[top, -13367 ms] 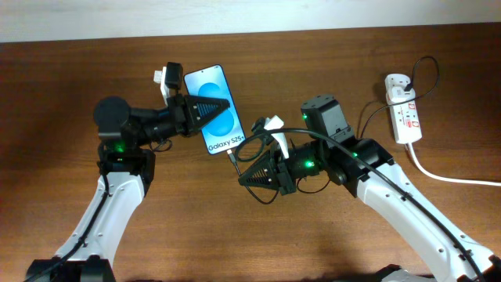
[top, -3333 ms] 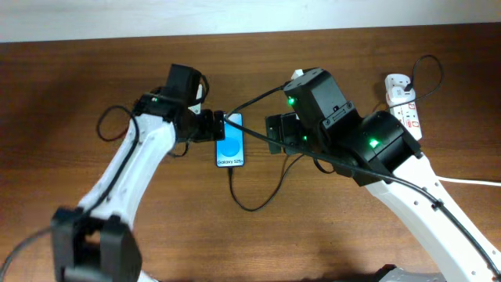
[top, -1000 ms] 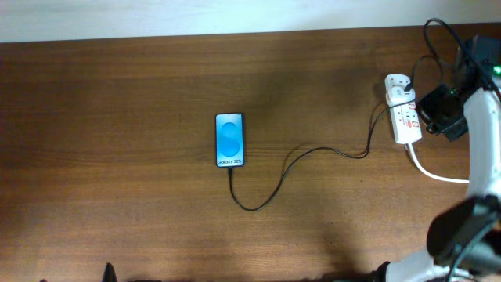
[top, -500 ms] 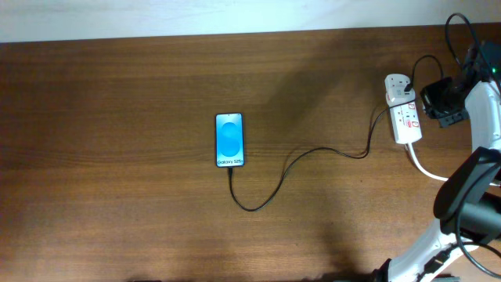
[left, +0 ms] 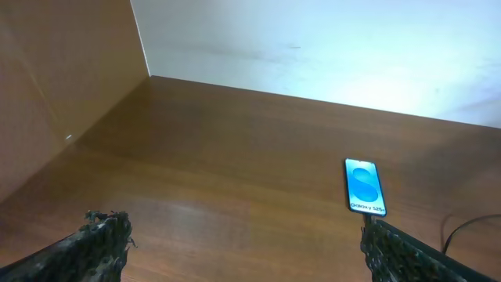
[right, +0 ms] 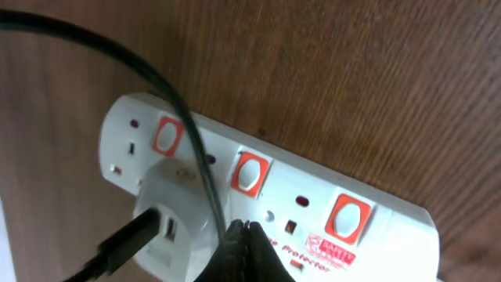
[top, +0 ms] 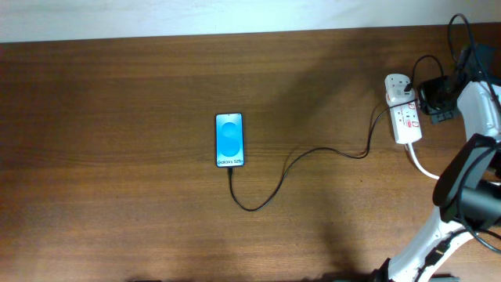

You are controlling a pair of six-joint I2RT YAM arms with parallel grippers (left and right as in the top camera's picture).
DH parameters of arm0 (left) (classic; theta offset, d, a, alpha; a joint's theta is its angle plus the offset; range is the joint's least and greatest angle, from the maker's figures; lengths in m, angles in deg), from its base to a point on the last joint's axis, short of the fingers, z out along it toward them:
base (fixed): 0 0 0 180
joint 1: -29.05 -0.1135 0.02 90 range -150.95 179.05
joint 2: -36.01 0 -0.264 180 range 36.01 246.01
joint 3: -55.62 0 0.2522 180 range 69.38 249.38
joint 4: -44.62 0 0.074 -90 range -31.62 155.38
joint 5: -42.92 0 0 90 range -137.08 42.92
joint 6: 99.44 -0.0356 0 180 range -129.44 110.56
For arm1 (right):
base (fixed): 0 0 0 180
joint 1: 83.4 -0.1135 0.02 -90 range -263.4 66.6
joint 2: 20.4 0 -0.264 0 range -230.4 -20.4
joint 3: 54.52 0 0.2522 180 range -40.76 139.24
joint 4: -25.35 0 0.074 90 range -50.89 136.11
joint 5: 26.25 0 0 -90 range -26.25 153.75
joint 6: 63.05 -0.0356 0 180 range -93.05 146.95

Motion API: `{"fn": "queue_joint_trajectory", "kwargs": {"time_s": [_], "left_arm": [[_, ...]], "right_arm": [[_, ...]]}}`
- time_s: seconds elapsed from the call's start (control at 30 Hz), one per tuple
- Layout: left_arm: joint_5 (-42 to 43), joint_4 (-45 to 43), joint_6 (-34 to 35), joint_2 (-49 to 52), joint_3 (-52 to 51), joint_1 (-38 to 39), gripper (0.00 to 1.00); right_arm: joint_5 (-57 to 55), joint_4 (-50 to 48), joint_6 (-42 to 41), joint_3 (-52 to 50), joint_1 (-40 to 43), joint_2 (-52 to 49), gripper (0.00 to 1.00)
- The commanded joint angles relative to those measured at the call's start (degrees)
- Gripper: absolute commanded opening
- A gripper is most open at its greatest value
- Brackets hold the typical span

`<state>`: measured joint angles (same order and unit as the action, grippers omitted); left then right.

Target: Plug charger to phone and switch on socket

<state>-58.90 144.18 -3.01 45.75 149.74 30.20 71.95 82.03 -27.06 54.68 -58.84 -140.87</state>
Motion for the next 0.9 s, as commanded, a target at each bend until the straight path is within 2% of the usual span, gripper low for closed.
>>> {"fn": "queue_joint_trajectory", "kwargs": {"time_s": [0.0, 0.53, 0.87], "left_arm": [[0.4, -0.1, -0.5, -0.6, 0.0, -0.3, 0.99], [0.4, 1.6, -0.5, -0.6, 0.0, -0.2, 0.99], [0.4, 1.6, -0.5, -0.6, 0.0, -0.2, 0.99]], "right_arm": [[1.0, -0.8, -1.0, 0.5, -0.8, -1.9, 0.04], [1.5, -2.6, -2.4, 0.5, -1.4, -5.4, 0.04], [3.2, -2.3, -0.3, 3.0, -1.2, -5.3, 0.04]]}}
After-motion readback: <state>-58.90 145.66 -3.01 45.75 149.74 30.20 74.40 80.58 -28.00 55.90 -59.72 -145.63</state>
